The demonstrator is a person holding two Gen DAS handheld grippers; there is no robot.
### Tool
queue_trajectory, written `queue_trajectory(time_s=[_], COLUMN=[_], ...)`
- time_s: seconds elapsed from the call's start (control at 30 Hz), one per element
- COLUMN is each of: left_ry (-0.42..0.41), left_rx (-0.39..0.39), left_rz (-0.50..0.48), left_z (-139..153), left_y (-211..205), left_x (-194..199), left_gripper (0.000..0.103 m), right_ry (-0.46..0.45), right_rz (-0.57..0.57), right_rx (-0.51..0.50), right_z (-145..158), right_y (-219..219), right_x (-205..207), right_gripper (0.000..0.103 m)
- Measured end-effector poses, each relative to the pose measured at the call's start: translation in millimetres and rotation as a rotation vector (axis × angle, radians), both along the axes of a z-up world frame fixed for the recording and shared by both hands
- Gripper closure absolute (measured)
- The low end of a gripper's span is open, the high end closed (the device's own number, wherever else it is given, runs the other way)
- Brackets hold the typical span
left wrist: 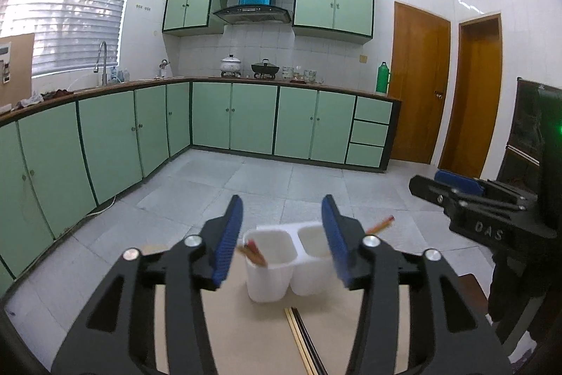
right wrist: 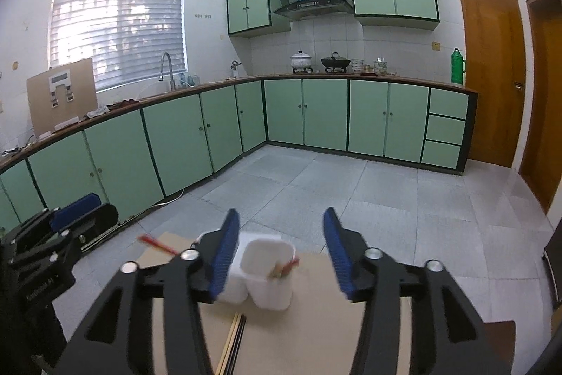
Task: Organize utensils
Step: 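Withdraw both open tools from the holder back to the chopsticks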
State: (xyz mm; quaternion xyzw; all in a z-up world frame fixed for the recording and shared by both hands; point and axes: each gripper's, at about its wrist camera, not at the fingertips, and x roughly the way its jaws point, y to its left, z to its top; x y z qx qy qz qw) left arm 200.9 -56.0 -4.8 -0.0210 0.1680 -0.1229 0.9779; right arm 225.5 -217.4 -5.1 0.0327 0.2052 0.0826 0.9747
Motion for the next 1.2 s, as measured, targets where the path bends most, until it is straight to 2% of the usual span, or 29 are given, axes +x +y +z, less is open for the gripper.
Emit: queue_trajectory(time_s=[0.07,0.2,0.47,0.83,1.0,1.2], left_ry=[0.004,0.039,0.106,0.288,0.35,0.392], left_rx=[-0.007,-0.041,-0.01,0.057,0.082,0.084], left_rz=[0.002,0.004,0.011,0.059,0.072,0.078], left_z=[-9.7,-31.3,-77.1,-143.9,-166.2,-178.0], left_y=[2.5,9.2,17.8,37.5,41.9,45.6], left_x=[-16.6,-40.9,-73.5,-92.6,-99.3,-101.4], left_gripper=[0.049,0.039,0.029,0.026,0.026,0.023], right_ry=[0.003,0.018,0.097,0.287,0.352,0.397], right_rz=[-0.006,-0.022,-0.046,-0.056,-0.049,-0.026], right_rx=[0.006,0.007,-0.003,-0.049,-0.052,-0.08], right_z=[-9.4,-29.7,-81.2,-160.6,-182.3,-201.8], right_y=[-0.1,0.0,9.6,29.6,36.8,48.0], right_x=[-16.0,-42.6,-84.9,-111.0,-117.1,-122.4], right_gripper=[0.034,0.025,0.009,0.008,0.011,0.018])
